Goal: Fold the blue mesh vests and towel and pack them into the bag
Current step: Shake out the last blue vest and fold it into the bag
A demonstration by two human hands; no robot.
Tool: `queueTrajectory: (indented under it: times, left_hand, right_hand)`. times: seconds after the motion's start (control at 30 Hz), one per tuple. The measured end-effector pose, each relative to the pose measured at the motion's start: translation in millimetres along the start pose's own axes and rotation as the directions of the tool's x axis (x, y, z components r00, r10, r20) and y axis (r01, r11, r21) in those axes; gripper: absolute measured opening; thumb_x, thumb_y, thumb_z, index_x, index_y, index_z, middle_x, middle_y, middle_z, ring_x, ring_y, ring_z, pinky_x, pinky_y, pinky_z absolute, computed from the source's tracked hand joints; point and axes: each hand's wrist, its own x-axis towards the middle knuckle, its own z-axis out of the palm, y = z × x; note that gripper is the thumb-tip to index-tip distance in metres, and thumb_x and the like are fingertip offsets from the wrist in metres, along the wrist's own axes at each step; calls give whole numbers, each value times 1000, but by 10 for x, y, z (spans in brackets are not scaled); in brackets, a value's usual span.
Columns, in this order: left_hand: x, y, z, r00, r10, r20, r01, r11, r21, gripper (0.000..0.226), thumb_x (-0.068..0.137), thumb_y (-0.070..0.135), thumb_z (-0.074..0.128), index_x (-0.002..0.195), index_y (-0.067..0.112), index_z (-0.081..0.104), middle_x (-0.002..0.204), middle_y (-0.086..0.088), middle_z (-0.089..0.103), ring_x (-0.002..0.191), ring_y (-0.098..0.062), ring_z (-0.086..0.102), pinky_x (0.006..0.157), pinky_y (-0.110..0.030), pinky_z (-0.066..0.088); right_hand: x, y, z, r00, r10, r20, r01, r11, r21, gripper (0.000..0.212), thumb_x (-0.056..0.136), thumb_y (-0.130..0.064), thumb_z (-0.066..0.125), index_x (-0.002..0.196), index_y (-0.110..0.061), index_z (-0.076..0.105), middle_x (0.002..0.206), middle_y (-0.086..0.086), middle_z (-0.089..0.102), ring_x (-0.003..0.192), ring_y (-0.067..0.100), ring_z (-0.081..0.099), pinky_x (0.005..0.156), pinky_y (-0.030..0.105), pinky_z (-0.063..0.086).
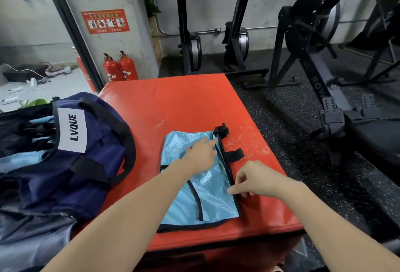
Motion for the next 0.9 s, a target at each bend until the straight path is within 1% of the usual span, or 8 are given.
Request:
queueTrajectory:
  times: [0.13, 0.23, 0.3, 0.37, 0.43, 0.53, 0.7, 0.9]
  left_hand:
    - [-516, -185, -72, 989, 121, -82, -122, 992, -15, 47, 102, 29, 46, 148, 25, 40, 154, -2, 39, 142, -23, 36, 114, -48, 31]
    - [-1002, -382, -73, 967, 219, -127, -229, 971, -69, 40, 99, 30, 53, 139, 26, 52, 140, 6, 54, 128, -14, 49, 108, -38, 40]
    - [-1323, -516, -40, 954, 245, -173, -261, 962, -75, 34, 97, 31, 58, 131, 30, 60, 130, 12, 60, 119, -6, 52, 105, -25, 39]
    - [-1615, -639, 6, 948, 234, -216, -261, 960, -105, 27, 93, 33, 63, 120, 33, 67, 120, 16, 65, 115, -1, 53, 102, -15, 35]
    - [-1828, -738, 60, 950, 199, -240, -238, 960, -148, 24, 89, 39, 65, 110, 32, 72, 108, 18, 69, 106, 0, 57, 98, -16, 39]
    - [-1979, -820, 153, 952, 187, -242, -222, 967, -125, 31, 86, 50, 63, 108, 31, 73, 107, 19, 69, 105, -1, 58, 98, -21, 42]
    - [-2041, -845, 192, 955, 199, -221, -227, 968, -105, 29, 91, 46, 65, 113, 29, 72, 115, 16, 67, 112, -3, 55, 104, -23, 40]
    - [-2067, -676, 82, 973, 129, -191, -142, 989, -52, 47, 88, 67, 53, 111, 30, 70, 110, 16, 68, 108, -5, 55, 96, -32, 47]
  right_hand:
    - [-55, -21, 52, 981, -117, -155, 109, 992, -64, 20, 73, -41, 82, 70, -25, 71, 65, -12, 68, 61, 0, 57, 59, 18, 44]
    - [-157, -99, 144, 960, -230, -161, 229, 973, -26, 7, 76, -31, 79, 73, -32, 73, 67, -20, 66, 65, 0, 59, 63, 19, 44]
    - [-250, -149, 231, 947, -288, -144, 287, 957, -33, 4, 76, -36, 77, 78, -35, 74, 72, -23, 66, 71, 2, 60, 66, 18, 46]
    - [-329, -165, 333, 935, -335, -113, 325, 941, -99, 21, 73, -51, 71, 88, -37, 74, 84, -24, 66, 84, 0, 60, 78, 20, 48]
    - [-380, -168, 437, 933, -354, -70, 334, 921, -199, 34, 73, -59, 65, 100, -38, 71, 96, -24, 64, 97, -5, 54, 89, 19, 44]
    - [-400, -178, 558, 926, -377, -18, 346, 866, -362, 33, 81, -48, 65, 111, -34, 70, 106, -17, 63, 104, 2, 51, 94, 23, 43]
    - [-356, -274, 659, 922, -385, -35, 289, 747, -598, 37, 85, -46, 45, 103, -27, 71, 103, -10, 64, 103, 12, 59, 90, 32, 44]
    - [-262, -359, 633, 957, -272, -99, 199, 865, -461, 33, 77, -46, 46, 85, -20, 64, 84, -5, 63, 85, 16, 58, 79, 32, 39]
